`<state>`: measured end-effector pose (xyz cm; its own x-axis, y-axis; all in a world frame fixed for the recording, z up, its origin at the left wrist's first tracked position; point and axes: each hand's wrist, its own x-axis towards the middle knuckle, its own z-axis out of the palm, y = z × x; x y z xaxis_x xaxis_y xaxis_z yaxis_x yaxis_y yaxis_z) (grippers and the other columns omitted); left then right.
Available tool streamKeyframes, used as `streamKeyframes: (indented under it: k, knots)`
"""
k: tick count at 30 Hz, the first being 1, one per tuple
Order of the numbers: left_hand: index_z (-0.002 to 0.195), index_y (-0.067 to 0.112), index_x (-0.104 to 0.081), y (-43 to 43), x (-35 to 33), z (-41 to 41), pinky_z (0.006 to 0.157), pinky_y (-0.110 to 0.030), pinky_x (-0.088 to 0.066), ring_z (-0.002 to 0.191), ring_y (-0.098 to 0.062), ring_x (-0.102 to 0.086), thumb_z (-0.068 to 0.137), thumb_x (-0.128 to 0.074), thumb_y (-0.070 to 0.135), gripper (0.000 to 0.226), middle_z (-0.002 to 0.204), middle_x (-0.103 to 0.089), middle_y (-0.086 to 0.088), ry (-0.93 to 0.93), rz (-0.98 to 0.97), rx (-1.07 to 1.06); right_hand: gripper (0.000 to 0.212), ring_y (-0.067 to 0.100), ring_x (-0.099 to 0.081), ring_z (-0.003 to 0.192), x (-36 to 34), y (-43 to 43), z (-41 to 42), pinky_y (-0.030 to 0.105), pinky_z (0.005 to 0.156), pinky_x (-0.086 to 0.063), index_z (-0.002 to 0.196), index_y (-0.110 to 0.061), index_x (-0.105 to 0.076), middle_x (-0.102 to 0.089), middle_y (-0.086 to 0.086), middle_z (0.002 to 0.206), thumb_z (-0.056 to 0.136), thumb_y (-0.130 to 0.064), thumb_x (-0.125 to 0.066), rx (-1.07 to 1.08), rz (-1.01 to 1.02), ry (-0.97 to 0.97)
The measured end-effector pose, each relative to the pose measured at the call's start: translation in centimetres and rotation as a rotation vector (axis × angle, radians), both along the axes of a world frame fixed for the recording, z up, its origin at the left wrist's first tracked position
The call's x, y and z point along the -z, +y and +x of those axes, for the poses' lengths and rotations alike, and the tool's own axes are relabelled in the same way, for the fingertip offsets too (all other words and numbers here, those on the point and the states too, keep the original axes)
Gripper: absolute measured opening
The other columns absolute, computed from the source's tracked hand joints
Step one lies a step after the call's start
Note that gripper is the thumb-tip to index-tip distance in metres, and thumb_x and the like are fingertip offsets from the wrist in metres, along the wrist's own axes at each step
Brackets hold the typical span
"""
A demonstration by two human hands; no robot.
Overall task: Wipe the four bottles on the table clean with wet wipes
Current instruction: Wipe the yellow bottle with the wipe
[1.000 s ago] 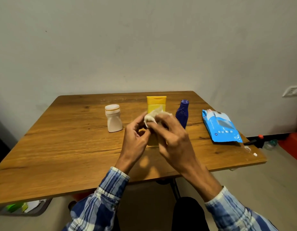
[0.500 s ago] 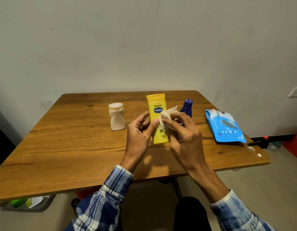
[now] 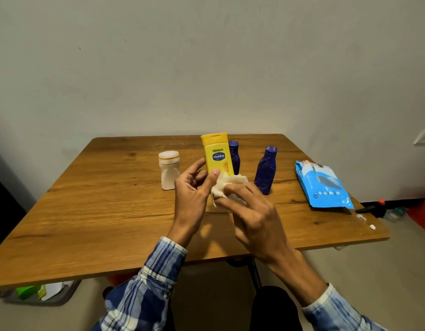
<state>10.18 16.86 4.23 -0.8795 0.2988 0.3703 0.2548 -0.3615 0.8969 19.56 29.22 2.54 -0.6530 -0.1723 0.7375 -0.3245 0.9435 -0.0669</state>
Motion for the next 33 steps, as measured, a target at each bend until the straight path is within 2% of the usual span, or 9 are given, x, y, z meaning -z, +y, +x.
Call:
streamKeyframes:
  k: [2, 5, 12, 16, 21, 24, 26, 30, 33]
  knots:
    - [0.123, 0.019, -0.06, -0.3, -0.1, 0.3, 0.074, -0.025, -0.06, 0.097, -0.017, -0.076, 0.097, -0.059, 0.002, 0.031, 0.103, -0.079, 0.001, -0.004, -0.006, 0.008, 0.038, 0.023, -0.056, 0.113, -0.1, 0.6, -0.2, 0.033, 0.089, -0.055, 0.114, -0.006, -0.071, -0.061, 0.012, 0.121, 0.078, 0.004, -0.068, 0.041, -0.133, 0.024]
    - [0.129, 0.011, -0.059, -0.5, 0.0, 0.9, 0.071, -0.025, -0.06, 0.095, -0.017, -0.076, 0.097, -0.059, 0.002, 0.033, 0.103, -0.079, -0.001, -0.016, 0.005, 0.023, 0.037, 0.019, -0.055, 0.114, -1.2, 0.4, -0.5, 0.029, 0.089, -0.055, 0.114, -0.004, -0.072, -0.061, 0.012, 0.119, 0.083, -0.004, -0.052, 0.071, -0.281, 0.081]
    - [0.136, 0.005, -0.056, -1.2, -1.2, 2.7, 0.071, -0.023, -0.058, 0.097, -0.015, -0.075, 0.098, -0.058, 0.002, 0.038, 0.107, -0.078, -0.001, 0.019, 0.02, 0.03, 0.04, 0.022, -0.054, 0.115, -3.1, -0.8, 0.6, 0.03, 0.086, -0.057, 0.117, -0.004, -0.071, -0.06, 0.013, 0.119, 0.084, -0.008, -0.048, 0.01, -0.305, 0.134]
    - [0.141, 0.002, -0.051, -1.8, -2.2, 4.0, 0.076, -0.027, -0.06, 0.104, -0.019, -0.073, 0.098, -0.058, 0.002, 0.044, 0.115, -0.075, -0.007, 0.036, 0.043, 0.04, 0.042, 0.024, -0.053, 0.119, -3.9, -1.6, 2.3, 0.035, 0.088, -0.058, 0.119, -0.004, -0.07, -0.058, 0.013, 0.121, 0.083, -0.008, -0.048, -0.011, -0.292, 0.159]
    - [0.143, 0.002, -0.05, -2.6, -3.8, 6.2, 0.081, -0.032, -0.061, 0.11, -0.024, -0.071, 0.098, -0.058, 0.003, 0.045, 0.119, -0.074, -0.011, 0.09, 0.061, 0.061, 0.038, 0.024, -0.053, 0.121, -4.9, -2.1, 4.9, 0.033, 0.093, -0.057, 0.117, -0.004, -0.07, -0.058, 0.015, 0.123, 0.087, -0.014, -0.05, -0.039, -0.201, 0.168]
    - [0.141, 0.003, -0.053, -2.9, -4.3, 8.3, 0.08, -0.031, -0.061, 0.109, -0.024, -0.072, 0.097, -0.059, 0.003, 0.044, 0.118, -0.074, -0.008, 0.136, 0.057, 0.091, 0.029, 0.025, -0.058, 0.112, -6.6, -1.7, 5.9, 0.032, 0.084, -0.06, 0.116, -0.003, -0.072, -0.06, 0.015, 0.119, 0.089, -0.001, -0.062, -0.005, -0.28, 0.259]
    - [0.141, 0.002, -0.053, -3.2, -4.4, 9.6, 0.082, -0.033, -0.061, 0.109, -0.024, -0.072, 0.098, -0.058, 0.002, 0.044, 0.117, -0.074, -0.009, 0.169, 0.054, 0.101, 0.03, 0.024, -0.059, 0.109, -7.5, -2.3, 6.8, 0.031, 0.082, -0.059, 0.116, -0.003, -0.072, -0.06, 0.014, 0.117, 0.086, 0.002, -0.069, 0.006, -0.308, 0.293]
    - [0.14, 0.003, -0.053, -4.1, -3.9, 11.0, 0.087, -0.034, -0.061, 0.11, -0.022, -0.072, 0.097, -0.058, 0.0, 0.043, 0.116, -0.075, -0.006, 0.224, 0.047, 0.068, 0.031, 0.03, -0.057, 0.112, -7.0, -3.4, 8.8, 0.033, 0.085, -0.056, 0.116, -0.002, -0.071, -0.06, 0.019, 0.119, 0.085, -0.005, -0.069, -0.011, -0.069, 0.279]
    - [0.141, 0.005, -0.053, -4.3, -3.6, 11.7, 0.087, -0.039, -0.061, 0.109, -0.025, -0.072, 0.097, -0.06, 0.002, 0.045, 0.115, -0.075, -0.01, 0.254, -0.001, 0.064, 0.031, 0.028, -0.058, 0.106, -8.4, -2.7, 8.8, 0.031, 0.081, -0.058, 0.116, -0.002, -0.072, -0.06, 0.018, 0.116, 0.085, -0.001, -0.069, 0.001, -0.196, 0.355]
